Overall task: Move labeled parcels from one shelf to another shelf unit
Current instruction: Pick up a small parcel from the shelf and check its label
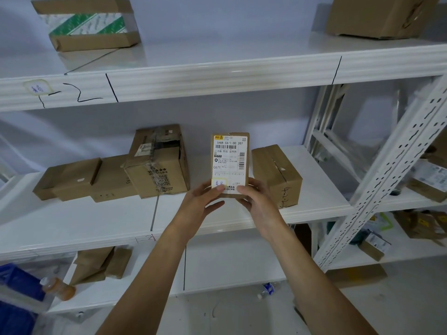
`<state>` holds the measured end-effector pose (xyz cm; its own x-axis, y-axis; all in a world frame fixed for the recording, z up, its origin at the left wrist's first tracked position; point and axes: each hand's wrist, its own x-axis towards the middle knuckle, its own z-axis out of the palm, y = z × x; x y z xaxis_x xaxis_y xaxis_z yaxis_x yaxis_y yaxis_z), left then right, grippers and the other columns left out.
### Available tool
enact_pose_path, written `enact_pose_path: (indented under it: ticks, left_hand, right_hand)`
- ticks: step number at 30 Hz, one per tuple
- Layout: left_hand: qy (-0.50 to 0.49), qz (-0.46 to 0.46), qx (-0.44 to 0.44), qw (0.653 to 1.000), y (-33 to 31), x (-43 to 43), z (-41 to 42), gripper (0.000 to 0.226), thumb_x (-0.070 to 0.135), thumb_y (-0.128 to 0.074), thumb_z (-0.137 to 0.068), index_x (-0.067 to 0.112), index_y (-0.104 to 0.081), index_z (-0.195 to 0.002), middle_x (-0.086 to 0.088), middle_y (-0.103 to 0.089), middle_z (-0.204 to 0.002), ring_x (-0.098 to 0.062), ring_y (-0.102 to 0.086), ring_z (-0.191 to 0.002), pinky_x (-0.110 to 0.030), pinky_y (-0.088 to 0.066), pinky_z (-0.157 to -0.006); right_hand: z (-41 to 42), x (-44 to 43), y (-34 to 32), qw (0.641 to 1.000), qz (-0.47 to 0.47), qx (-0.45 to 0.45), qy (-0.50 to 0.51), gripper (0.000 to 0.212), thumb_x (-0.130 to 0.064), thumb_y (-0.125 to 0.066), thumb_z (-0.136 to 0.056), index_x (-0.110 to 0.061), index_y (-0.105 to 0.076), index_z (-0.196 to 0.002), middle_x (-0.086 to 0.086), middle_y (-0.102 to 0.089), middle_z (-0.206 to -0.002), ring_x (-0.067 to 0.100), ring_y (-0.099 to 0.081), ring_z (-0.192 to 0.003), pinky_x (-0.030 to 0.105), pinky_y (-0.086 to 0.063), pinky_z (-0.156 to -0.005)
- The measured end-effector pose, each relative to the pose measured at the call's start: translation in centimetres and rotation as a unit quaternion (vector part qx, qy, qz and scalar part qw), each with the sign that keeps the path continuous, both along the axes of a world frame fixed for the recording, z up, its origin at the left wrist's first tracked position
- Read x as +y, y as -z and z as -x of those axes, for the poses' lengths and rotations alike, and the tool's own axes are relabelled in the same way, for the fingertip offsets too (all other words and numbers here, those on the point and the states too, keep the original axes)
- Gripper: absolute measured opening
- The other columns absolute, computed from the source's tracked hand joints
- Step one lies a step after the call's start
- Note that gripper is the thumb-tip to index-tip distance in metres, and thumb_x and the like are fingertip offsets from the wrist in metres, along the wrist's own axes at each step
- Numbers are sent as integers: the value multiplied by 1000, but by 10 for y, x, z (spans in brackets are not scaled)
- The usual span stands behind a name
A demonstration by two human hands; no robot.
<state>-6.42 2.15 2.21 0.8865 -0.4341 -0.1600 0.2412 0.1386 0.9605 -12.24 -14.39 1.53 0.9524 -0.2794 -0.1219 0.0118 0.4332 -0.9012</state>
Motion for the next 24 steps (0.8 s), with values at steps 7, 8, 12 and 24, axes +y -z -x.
enact_pose_path:
  ticks: [7,8,12,24]
  left_hand:
    - [-4,58,39,998,1,-1,12,39,16,-68,-98,9,-63,-136,-9,-73,-132,-27,-68,-125,-43,-55,-106]
    - [-5,64,43,997,0,-1,13,38,15,-67,-98,9,-63,-135,-10,-73,-133,-26,-68,-124,-42,-55,-106]
    - [-7,65,49,997,-1,0,15,37,14,-67,-98,8,-63,-135,-10,-72,-133,-25,-69,-122,-40,-56,-102]
    - [-37,32,22,999,-3,-4,22,42,15,-72,-94,7,-61,-134,-10,-77,-124,-23,-74,-117,-33,-60,-93]
  right_hand:
    - [0,2,-4,999,30,-23,-21,46,-17,-72,-94,-18,-58,-138,1,-76,-125,22,-68,-123,43,-48,-113]
    - [1,1,-3,999,30,-25,-25,48,-18,-72,-94,-19,-58,-139,1,-75,-127,22,-67,-124,44,-48,-113]
    - [1,1,-2,999,34,-25,-31,52,-22,-76,-91,-21,-58,-139,1,-74,-130,24,-65,-128,45,-46,-115]
    - [6,-2,-3,998,-56,-1,-35,32,-20,-62,-101,-16,-66,-132,7,-76,-124,22,-70,-117,35,-53,-102]
